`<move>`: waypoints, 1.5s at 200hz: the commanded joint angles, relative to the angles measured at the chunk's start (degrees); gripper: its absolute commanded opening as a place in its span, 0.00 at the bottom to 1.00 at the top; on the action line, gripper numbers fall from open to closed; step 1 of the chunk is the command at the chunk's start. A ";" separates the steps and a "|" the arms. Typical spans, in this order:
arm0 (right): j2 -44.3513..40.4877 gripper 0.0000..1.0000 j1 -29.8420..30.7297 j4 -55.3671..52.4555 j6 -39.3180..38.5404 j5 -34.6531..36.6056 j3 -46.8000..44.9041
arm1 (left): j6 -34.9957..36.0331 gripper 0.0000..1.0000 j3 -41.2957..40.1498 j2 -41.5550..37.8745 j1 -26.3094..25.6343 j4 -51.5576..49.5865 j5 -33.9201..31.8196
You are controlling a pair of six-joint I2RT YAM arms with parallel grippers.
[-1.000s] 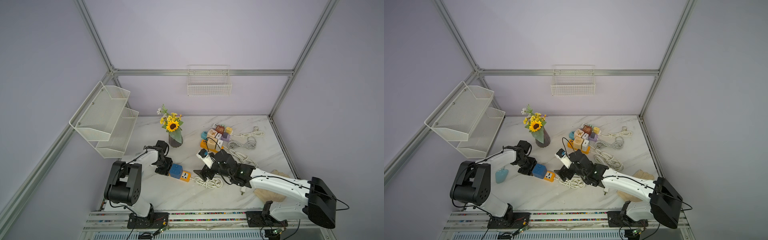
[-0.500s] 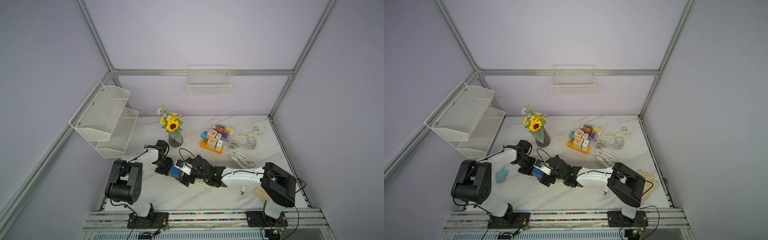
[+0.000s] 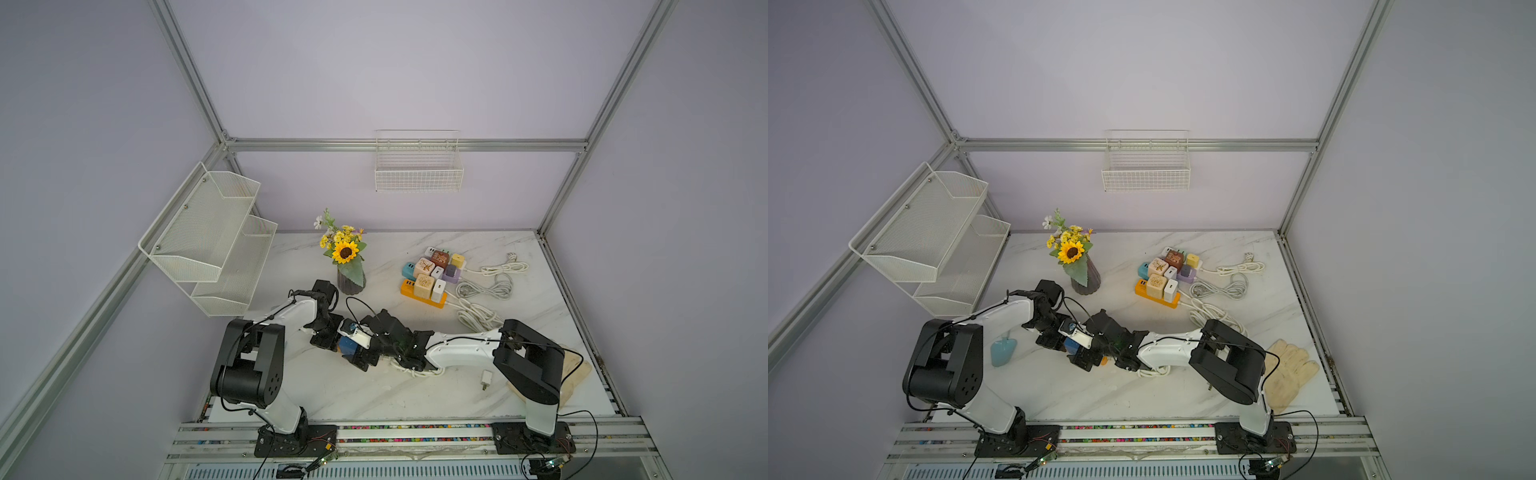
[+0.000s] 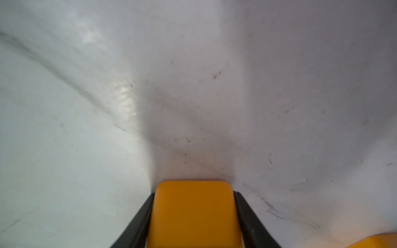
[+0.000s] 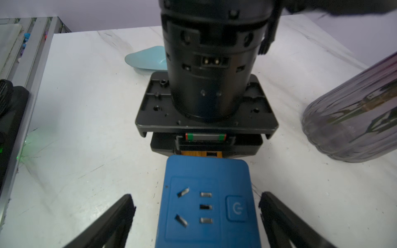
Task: Pull the plug off the socket
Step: Remove the plug from the socket.
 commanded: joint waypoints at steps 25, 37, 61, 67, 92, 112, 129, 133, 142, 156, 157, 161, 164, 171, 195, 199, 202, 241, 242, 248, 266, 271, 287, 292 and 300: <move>2.30 0.84 0.38 -2.00 2.29 -0.92 2.30 | 2.18 0.00 0.73 0.75 -0.48 -1.59 -1.85; 2.92 0.77 0.30 -4.22 2.50 -0.90 3.24 | 2.17 0.00 0.82 0.85 -0.56 -1.54 -1.81; 3.30 0.66 0.30 -5.02 3.07 -0.13 3.70 | 2.21 0.00 0.95 0.85 -0.65 -1.59 -1.81; 3.30 0.63 0.30 -5.16 3.04 -0.23 3.78 | 2.16 0.00 0.95 0.77 -0.74 -1.58 -1.73; 2.94 0.50 0.37 -6.57 2.54 -0.64 4.78 | 1.78 0.00 0.61 0.49 -0.91 -1.61 -1.90; 2.14 0.44 0.35 -6.98 2.28 -0.91 4.92 | 1.56 0.00 0.51 0.59 -1.00 -1.66 -2.07; 1.37 0.40 0.34 -7.97 1.93 -1.78 5.80 | 1.54 0.00 0.51 0.50 -1.18 -1.83 -2.58; 1.26 0.39 0.33 -8.20 1.92 -2.05 6.12 | 1.48 0.00 0.52 0.50 -1.22 -1.91 -2.75; 1.13 0.38 0.37 -9.06 2.55 -3.24 6.99 | 1.38 0.00 0.44 0.55 -1.34 -1.94 -3.01; 1.05 0.37 0.00 -10.42 3.45 -6.26 8.25 | 1.29 0.00 0.34 0.51 -1.60 -2.03 -3.45; 1.06 0.36 -0.07 -10.56 3.57 -6.56 8.44 | 1.24 0.00 0.34 0.51 -1.61 -2.03 -3.51; 1.00 0.35 -0.13 -11.02 4.07 -7.49 8.95 | 1.06 0.00 0.29 0.49 -1.71 -2.05 -3.67; 0.97 0.35 -0.29 -11.41 4.45 -8.06 9.19 | 1.02 0.00 0.30 0.49 -1.75 -2.06 -3.82; 0.67 0.33 -0.43 -11.79 5.13 -9.21 9.59 | 0.83 0.00 0.09 0.41 -1.88 -2.07 -4.00; -1.14 0.32 -0.64 -11.73 6.13 -9.16 8.73 | 0.17 0.00 -0.02 0.67 -2.23 -2.05 -4.41; -1.49 0.32 -0.64 -11.51 6.30 -8.91 8.58 | 0.15 0.00 -0.02 0.72 -2.29 -2.03 -4.55; -1.82 0.32 -0.70 -11.42 6.40 -8.73 8.33 | 0.08 0.00 0.03 0.76 -2.32 -2.03 -4.54; -5.11 0.31 -0.68 -8.23 6.60 -6.22 5.05 | -0.21 0.00 0.16 1.07 -2.58 -1.86 -5.14; -5.24 0.31 -0.72 -8.02 6.59 -6.10 4.91 | -0.21 0.00 0.16 1.05 -2.58 -1.81 -5.15; -5.79 0.31 -0.74 -6.63 6.58 -5.61 3.67 | -0.30 0.00 0.16 1.11 -2.67 -1.77 -5.14; -7.32 0.31 -0.98 -2.80 7.27 -5.24 0.09 | -0.56 0.00 0.16 1.00 -2.67 -1.67 -5.32; -7.46 0.31 -1.20 -2.79 7.72 -5.62 -0.30 | -0.64 0.00 0.16 0.92 -2.68 -1.57 -5.33; -8.46 0.31 -1.72 0.61 9.35 -7.13 -1.48 | -0.66 0.00 0.16 0.98 -2.70 -1.57 -5.41; -8.67 0.30 -1.88 1.17 9.72 -7.61 -1.76 | -0.59 0.00 0.16 1.03 -2.67 -1.59 -5.36; -8.95 0.30 -2.15 1.81 10.66 -8.71 -1.92 | -0.56 0.00 0.08 1.11 -2.61 -1.53 -5.40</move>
